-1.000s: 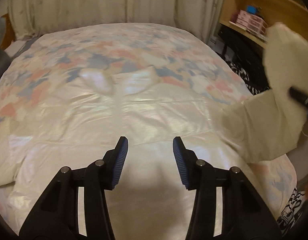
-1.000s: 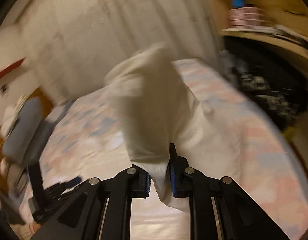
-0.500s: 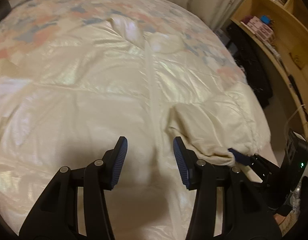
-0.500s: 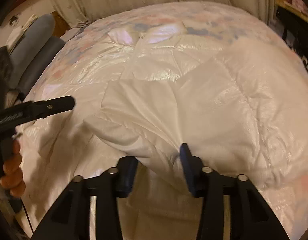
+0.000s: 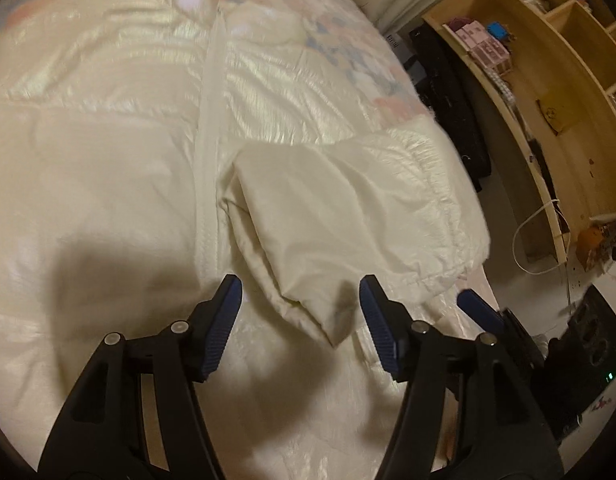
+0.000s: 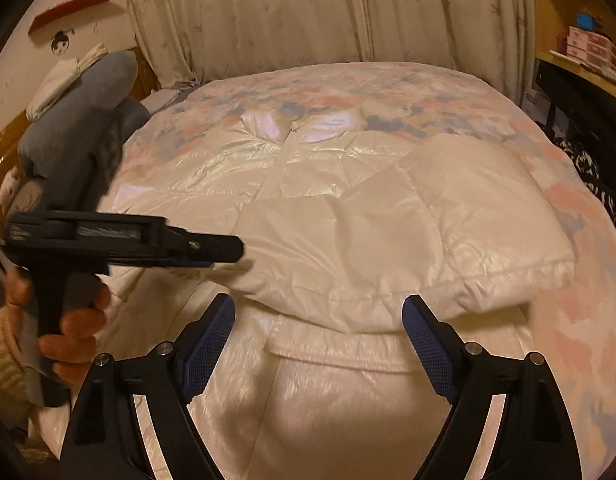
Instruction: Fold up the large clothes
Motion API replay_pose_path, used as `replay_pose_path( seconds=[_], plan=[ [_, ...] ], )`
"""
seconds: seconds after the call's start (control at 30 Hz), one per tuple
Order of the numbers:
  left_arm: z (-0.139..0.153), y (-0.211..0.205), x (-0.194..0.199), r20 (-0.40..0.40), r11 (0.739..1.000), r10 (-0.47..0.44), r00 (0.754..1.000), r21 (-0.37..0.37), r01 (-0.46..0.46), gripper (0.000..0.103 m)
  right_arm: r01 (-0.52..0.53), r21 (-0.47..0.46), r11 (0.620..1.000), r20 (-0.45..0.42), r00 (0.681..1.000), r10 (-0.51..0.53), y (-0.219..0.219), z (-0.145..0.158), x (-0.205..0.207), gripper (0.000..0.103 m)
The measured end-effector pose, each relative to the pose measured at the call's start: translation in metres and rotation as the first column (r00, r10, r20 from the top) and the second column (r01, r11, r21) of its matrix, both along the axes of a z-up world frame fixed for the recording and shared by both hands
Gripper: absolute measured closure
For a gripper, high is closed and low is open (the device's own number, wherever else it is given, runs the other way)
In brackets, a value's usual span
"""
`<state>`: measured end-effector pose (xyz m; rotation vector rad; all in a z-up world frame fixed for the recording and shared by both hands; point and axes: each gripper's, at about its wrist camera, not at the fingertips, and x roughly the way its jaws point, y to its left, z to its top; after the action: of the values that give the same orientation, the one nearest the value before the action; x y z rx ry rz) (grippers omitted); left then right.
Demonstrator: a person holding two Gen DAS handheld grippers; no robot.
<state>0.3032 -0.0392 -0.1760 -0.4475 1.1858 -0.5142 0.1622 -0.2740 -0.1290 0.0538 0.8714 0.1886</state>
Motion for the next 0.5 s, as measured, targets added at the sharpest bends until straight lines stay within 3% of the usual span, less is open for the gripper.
replay_pose_path(
  seconds=[0.03,0.1,0.17,0.27,0.33,0.4,0.5],
  plan=[
    [-0.004,-0.006,0.002,-0.011,1.0,0.007,1.0,0.005,-0.007,0.047,0.004,0.003,1.0,-0.003,1.0,-0.004,0.002,-0.006,0.004,0.016],
    [-0.004,-0.015,0.005,0.011,0.999,0.014,1.0,0.036,-0.015,0.082,0.015,0.015,1.0,-0.021,1.0,-0.014,-0.005,-0.009,0.004,0.016],
    [0.006,-0.03,0.01,0.079,0.991,0.012,0.997,0.133,-0.023,0.096,0.022,0.028,0.999,-0.022,1.0,-0.021,-0.01,-0.01,0.004,0.017],
    [0.053,-0.051,0.01,0.279,0.962,-0.054,0.959,0.272,-0.025,0.099,0.034,0.041,0.999,-0.006,0.999,-0.033,-0.02,-0.004,0.0,0.017],
    [0.096,-0.056,0.009,0.422,0.942,-0.089,0.902,0.33,-0.061,0.099,0.039,0.036,0.999,0.01,0.999,-0.039,-0.023,0.0,0.001,0.018],
    [0.123,-0.049,0.012,0.495,0.933,-0.089,0.864,0.345,-0.101,0.099,0.04,0.035,0.999,0.019,0.999,-0.041,-0.024,0.005,0.002,0.018],
    [0.134,-0.023,0.025,0.524,0.906,-0.068,0.849,0.388,-0.167,0.099,0.065,0.019,0.998,-0.002,0.998,-0.065,-0.033,0.009,0.003,0.018]
  ],
)
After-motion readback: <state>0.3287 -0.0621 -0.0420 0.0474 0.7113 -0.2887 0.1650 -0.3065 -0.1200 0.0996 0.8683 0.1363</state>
